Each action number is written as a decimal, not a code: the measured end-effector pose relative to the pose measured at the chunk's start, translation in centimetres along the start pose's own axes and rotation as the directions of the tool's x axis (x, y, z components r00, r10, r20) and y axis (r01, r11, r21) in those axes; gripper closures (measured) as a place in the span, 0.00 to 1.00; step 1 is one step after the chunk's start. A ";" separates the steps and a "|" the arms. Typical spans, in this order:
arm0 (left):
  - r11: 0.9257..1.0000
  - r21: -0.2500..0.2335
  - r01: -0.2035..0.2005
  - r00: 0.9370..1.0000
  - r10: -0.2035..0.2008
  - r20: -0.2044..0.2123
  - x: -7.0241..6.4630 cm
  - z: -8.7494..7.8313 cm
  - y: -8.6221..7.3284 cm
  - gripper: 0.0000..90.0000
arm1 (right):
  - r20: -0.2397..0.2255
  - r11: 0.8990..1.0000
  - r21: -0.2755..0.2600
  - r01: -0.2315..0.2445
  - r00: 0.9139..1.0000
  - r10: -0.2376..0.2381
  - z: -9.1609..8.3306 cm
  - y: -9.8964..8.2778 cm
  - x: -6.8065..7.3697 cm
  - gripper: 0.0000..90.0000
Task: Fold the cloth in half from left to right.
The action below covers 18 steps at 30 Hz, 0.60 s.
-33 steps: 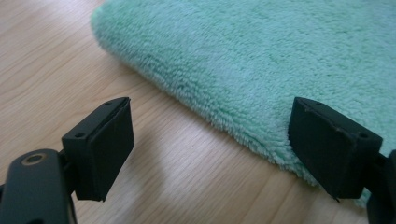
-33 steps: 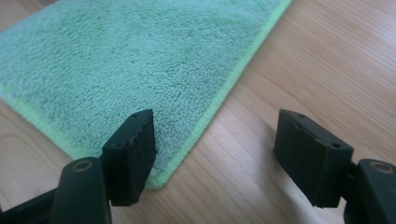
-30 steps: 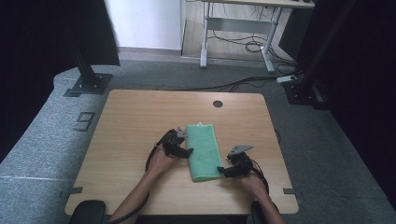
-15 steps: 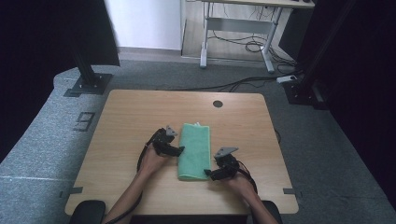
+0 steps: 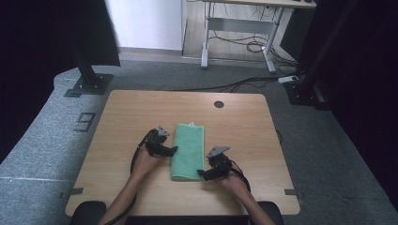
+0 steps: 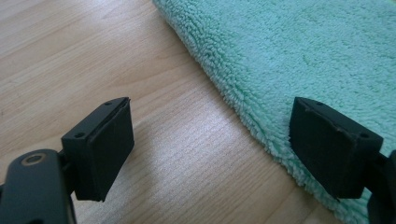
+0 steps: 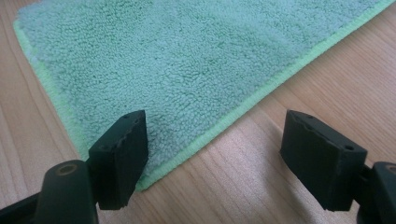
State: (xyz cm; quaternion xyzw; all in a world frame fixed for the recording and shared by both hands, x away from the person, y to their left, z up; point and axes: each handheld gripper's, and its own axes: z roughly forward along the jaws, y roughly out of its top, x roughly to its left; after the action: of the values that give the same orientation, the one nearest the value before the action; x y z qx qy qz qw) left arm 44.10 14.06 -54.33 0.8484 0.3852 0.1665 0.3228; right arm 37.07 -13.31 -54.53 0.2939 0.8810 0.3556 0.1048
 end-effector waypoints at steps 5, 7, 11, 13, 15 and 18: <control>1.000 -0.015 -0.017 1.000 0.017 -0.005 -0.4 -0.5 0.2 0.16 | -0.009 1.000 -0.017 0.003 1.000 -0.004 -0.2 -0.1 0.1 0.27; 0.999 -0.026 -0.019 1.000 0.020 0.008 -0.5 -1.1 0.2 0.16 | -0.014 0.999 -0.035 0.008 1.000 -0.009 -0.5 -0.1 0.0 0.26; 0.999 -0.052 -0.015 1.000 0.016 0.026 -0.3 -3.0 -0.1 0.16 | -0.004 0.997 -0.082 0.000 1.000 -0.001 -1.6 -0.3 -0.4 0.23; 0.998 -0.070 0.002 0.999 0.001 0.046 -0.1 -3.9 -0.5 0.16 | 0.001 0.997 -0.081 -0.005 1.000 0.005 -2.0 -0.4 -0.7 0.21; 0.997 -0.077 0.011 0.998 -0.007 0.058 0.0 -4.8 -0.9 0.16 | 0.012 0.997 -0.082 -0.014 1.000 0.015 -2.3 -0.7 -1.1 0.19; 0.996 -0.084 0.014 0.998 -0.008 0.068 0.0 -5.8 -1.6 0.15 | 0.018 0.997 -0.078 -0.026 0.999 0.028 -2.8 -1.1 -1.6 0.17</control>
State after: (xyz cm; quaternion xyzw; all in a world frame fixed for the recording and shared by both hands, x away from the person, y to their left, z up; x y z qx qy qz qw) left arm 40.12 17.24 -51.17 0.8370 0.3713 0.1519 0.3723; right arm 36.81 -16.46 -53.29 0.3048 0.8615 0.3881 0.1197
